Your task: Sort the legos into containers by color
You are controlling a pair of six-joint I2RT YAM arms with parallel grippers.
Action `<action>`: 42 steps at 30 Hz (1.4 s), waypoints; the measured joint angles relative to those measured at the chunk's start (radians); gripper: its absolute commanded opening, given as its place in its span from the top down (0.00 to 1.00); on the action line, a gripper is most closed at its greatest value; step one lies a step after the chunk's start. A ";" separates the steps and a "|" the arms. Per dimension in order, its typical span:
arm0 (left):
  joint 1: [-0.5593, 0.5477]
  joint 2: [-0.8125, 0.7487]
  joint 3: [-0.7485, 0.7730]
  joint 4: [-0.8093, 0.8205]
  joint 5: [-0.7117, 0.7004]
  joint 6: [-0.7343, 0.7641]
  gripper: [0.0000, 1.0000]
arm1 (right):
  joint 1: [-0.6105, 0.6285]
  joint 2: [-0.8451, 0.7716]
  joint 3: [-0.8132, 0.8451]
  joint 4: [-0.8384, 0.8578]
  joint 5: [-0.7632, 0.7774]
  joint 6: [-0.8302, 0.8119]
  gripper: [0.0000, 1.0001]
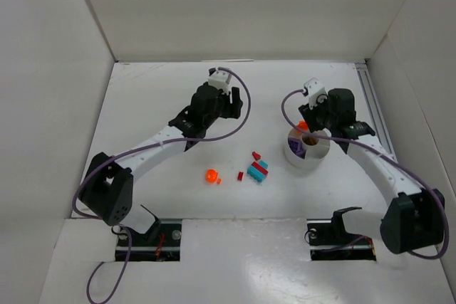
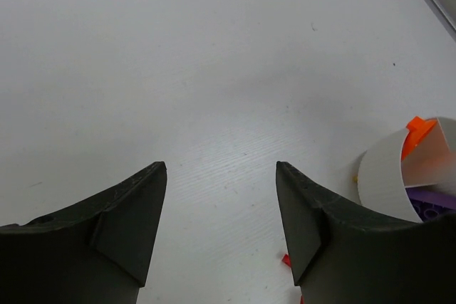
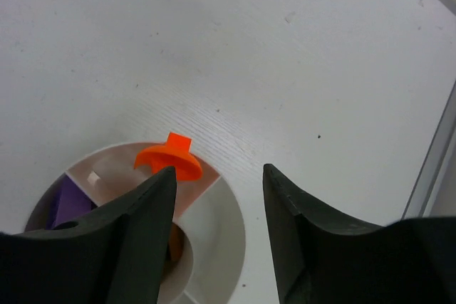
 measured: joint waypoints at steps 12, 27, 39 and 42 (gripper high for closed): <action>0.129 -0.032 0.010 -0.137 0.043 -0.037 0.41 | 0.010 0.208 0.170 0.017 -0.077 0.039 0.49; 0.183 -0.031 0.018 -0.149 0.101 -0.048 0.43 | 0.012 0.257 0.146 0.012 -0.045 0.084 0.53; 0.182 -0.031 0.018 -0.151 0.105 -0.064 0.44 | 0.014 0.102 0.034 -0.050 0.003 0.106 0.51; 0.182 -0.031 0.018 -0.151 0.105 -0.068 0.44 | 0.023 0.068 0.034 -0.049 0.001 0.106 0.50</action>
